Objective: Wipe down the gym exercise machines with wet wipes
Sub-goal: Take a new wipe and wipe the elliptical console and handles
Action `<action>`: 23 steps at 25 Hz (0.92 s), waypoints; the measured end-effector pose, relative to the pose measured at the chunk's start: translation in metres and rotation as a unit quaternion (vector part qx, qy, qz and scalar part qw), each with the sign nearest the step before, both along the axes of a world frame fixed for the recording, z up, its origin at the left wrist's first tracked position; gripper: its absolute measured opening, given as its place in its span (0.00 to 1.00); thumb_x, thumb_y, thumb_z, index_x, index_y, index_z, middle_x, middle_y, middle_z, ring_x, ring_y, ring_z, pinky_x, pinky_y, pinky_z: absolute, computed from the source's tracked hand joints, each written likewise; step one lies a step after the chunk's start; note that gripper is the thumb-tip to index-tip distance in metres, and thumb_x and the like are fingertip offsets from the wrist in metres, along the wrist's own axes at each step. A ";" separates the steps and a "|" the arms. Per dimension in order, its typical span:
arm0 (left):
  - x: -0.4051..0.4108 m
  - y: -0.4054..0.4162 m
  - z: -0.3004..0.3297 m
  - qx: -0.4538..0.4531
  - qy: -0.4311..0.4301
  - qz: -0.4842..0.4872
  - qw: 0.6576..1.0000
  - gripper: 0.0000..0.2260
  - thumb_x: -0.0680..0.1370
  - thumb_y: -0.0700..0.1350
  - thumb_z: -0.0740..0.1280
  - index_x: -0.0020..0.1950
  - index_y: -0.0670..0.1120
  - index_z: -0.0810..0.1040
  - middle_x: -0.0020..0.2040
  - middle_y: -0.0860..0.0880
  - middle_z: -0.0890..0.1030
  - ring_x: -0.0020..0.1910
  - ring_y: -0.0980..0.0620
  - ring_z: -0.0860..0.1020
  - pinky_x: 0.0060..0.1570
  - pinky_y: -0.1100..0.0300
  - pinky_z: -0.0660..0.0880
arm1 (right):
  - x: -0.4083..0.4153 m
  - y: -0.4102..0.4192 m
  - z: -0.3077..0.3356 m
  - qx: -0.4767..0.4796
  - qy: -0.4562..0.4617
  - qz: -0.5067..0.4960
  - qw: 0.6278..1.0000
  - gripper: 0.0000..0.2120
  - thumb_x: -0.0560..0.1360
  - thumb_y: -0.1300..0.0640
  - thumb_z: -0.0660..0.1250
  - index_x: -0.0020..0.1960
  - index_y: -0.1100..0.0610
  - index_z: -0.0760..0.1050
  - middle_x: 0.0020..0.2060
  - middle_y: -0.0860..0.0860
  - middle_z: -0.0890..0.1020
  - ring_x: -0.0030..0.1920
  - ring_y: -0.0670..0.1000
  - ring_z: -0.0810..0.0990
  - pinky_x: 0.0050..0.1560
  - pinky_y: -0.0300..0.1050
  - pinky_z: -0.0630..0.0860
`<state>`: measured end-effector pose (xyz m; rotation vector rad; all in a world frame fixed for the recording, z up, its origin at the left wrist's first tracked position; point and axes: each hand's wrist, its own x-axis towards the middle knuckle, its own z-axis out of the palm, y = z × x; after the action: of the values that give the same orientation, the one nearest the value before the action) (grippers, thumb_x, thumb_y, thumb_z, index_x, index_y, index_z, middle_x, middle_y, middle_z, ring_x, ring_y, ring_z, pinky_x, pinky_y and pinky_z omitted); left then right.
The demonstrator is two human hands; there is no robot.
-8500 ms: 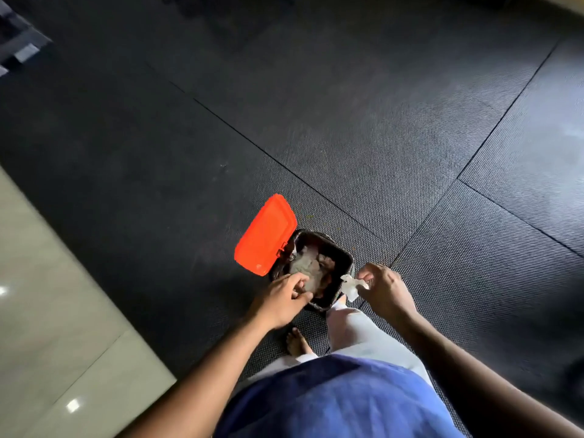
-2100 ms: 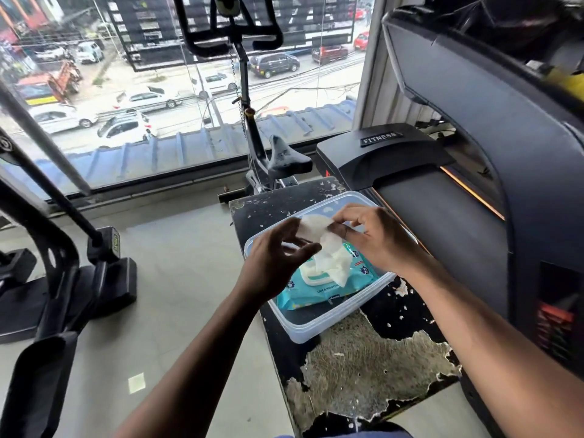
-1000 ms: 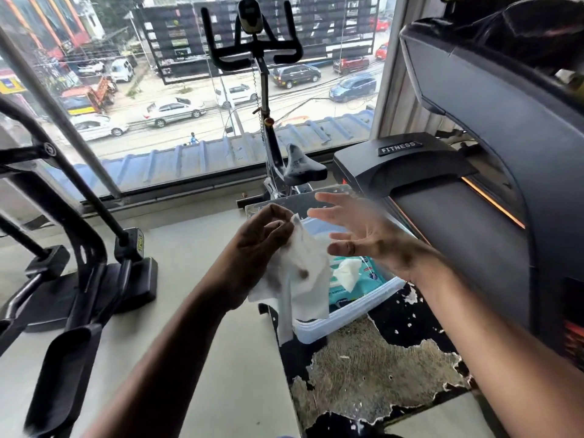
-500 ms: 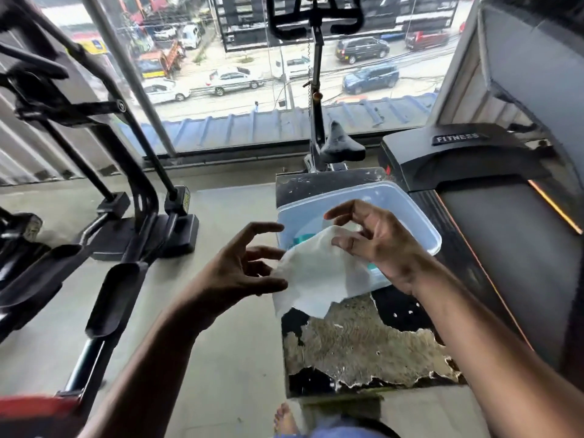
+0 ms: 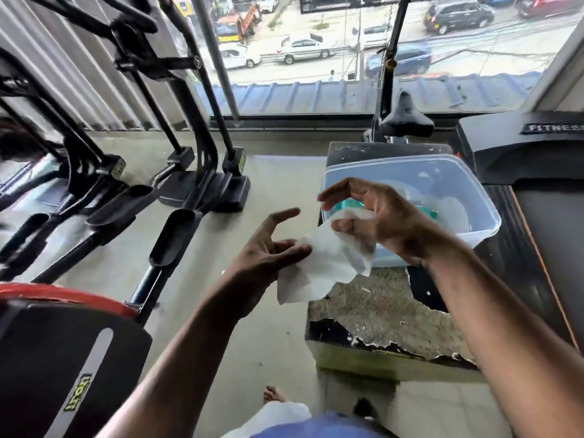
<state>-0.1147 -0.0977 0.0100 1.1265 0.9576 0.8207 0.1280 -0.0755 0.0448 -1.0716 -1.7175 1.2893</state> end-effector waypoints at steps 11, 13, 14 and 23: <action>-0.127 0.004 0.000 -0.016 -0.098 -0.012 0.995 0.31 0.73 0.47 0.79 0.73 0.51 0.71 0.48 0.42 0.83 0.42 0.47 0.80 0.42 0.53 0.77 | -0.096 0.013 0.018 0.038 -0.025 -0.026 0.999 0.15 0.73 0.61 0.77 0.57 0.48 0.81 0.54 0.48 0.85 0.49 0.74 0.77 0.47 0.55 0.77; -0.153 0.002 -0.002 -0.023 -0.063 -0.029 0.997 0.28 0.75 0.41 0.76 0.74 0.52 0.72 0.53 0.41 0.86 0.46 0.47 0.83 0.43 0.57 0.80 | -0.125 0.015 0.023 0.037 -0.029 -0.028 0.998 0.14 0.75 0.65 0.75 0.57 0.53 0.81 0.54 0.50 0.85 0.34 0.54 0.78 0.41 0.39 0.73; -0.168 0.005 -0.003 -0.026 -0.043 -0.034 0.998 0.26 0.76 0.41 0.76 0.73 0.52 0.74 0.56 0.39 0.85 0.48 0.46 0.84 0.44 0.57 0.81 | -0.143 0.017 0.025 0.021 -0.016 -0.026 0.999 0.15 0.75 0.68 0.74 0.57 0.55 0.80 0.54 0.52 0.84 0.31 0.44 0.75 0.37 0.34 0.72; -0.277 0.034 -0.031 0.003 -0.047 0.019 0.999 0.23 0.76 0.41 0.74 0.70 0.51 0.74 0.57 0.38 0.84 0.50 0.44 0.83 0.48 0.51 0.78 | -0.248 0.042 -0.005 -0.080 0.071 -0.068 0.992 0.16 0.72 0.74 0.73 0.55 0.60 0.79 0.45 0.49 0.84 0.42 0.46 0.83 0.42 0.44 0.84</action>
<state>-0.3920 -0.0638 -0.0213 1.0691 0.9008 0.9000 -0.1204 -0.0339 0.0399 -1.1388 -1.4298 1.3987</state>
